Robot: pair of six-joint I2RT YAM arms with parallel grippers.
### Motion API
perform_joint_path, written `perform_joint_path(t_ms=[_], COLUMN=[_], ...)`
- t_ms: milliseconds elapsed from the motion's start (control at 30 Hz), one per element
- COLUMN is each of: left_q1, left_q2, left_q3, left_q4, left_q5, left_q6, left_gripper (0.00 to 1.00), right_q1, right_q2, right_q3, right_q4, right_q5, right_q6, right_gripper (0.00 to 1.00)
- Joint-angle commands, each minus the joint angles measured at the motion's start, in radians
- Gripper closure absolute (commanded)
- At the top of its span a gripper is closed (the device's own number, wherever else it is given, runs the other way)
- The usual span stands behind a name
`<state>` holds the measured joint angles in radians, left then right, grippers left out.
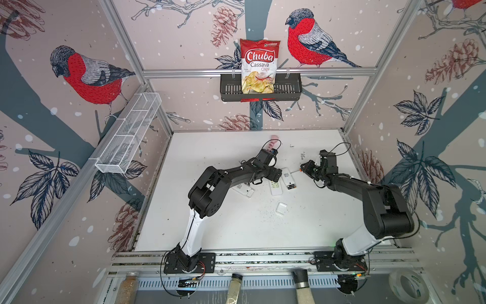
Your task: Unload the batteries from the remote control
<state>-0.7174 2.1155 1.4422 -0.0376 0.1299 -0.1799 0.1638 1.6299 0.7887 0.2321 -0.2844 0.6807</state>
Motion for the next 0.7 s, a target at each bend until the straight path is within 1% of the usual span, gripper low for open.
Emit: perform_joint_path(t_ms=[0, 200, 333, 433, 567, 667], left_q1=[0.001, 0.001, -0.002, -0.010, -0.038, -0.042], left_q2=[-0.017, -0.015, 0.007, 0.026, 0.056, 0.064], left_q3=[-0.010, -0.004, 0.047, 0.085, 0.133, 0.142], left_q4=[0.029, 0.026, -0.010, -0.040, -0.086, -0.094], left_q5=[-0.009, -0.033, -0.047, -0.060, -0.104, -0.100], left_q6=[-0.007, 0.006, 0.028, 0.049, 0.080, 0.088], left_gripper=[0.09, 0.09, 0.09, 0.09, 0.09, 0.10], right_q1=[0.011, 0.002, -0.009, -0.019, -0.031, -0.042], right_q2=[0.020, -0.013, -0.097, -0.172, -0.282, -0.370], right_q3=[0.026, 0.052, 0.040, -0.007, -0.100, -0.178], right_q4=[0.033, -0.011, -0.063, -0.074, -0.093, -0.106], right_q5=[-0.039, -0.017, 0.011, 0.011, 0.010, 0.007], right_q6=[0.010, -0.012, -0.039, -0.042, -0.046, -0.046], right_gripper=[1.00, 1.00, 1.00, 1.00, 1.00, 1.00])
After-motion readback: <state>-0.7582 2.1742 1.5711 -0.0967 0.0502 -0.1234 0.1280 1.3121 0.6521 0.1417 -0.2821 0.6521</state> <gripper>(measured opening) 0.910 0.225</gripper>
